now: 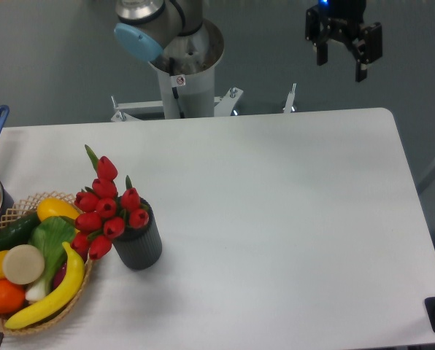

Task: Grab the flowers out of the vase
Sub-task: 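Open the gripper and start moving it toward the red tulips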

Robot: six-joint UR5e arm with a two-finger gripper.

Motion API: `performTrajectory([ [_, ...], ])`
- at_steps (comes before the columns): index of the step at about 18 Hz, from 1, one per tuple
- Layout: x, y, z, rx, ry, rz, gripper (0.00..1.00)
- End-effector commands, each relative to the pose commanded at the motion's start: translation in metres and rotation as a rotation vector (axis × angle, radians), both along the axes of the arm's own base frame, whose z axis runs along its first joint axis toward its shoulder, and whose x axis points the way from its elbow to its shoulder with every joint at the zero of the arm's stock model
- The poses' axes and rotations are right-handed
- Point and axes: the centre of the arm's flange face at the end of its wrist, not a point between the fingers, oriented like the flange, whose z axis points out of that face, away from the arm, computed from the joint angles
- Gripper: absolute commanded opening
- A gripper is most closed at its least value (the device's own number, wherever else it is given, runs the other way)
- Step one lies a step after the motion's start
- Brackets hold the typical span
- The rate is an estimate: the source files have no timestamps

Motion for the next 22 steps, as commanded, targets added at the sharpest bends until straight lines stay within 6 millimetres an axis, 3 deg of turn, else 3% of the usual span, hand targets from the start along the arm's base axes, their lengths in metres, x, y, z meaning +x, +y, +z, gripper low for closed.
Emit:
performTrajectory([
  [12,0.002,0.005,-0.006,0.014,-0.012,-0.01,1.0],
  [22,0.01,0.019,-0.021,0.245,-0.133,0.15,1.0],
])
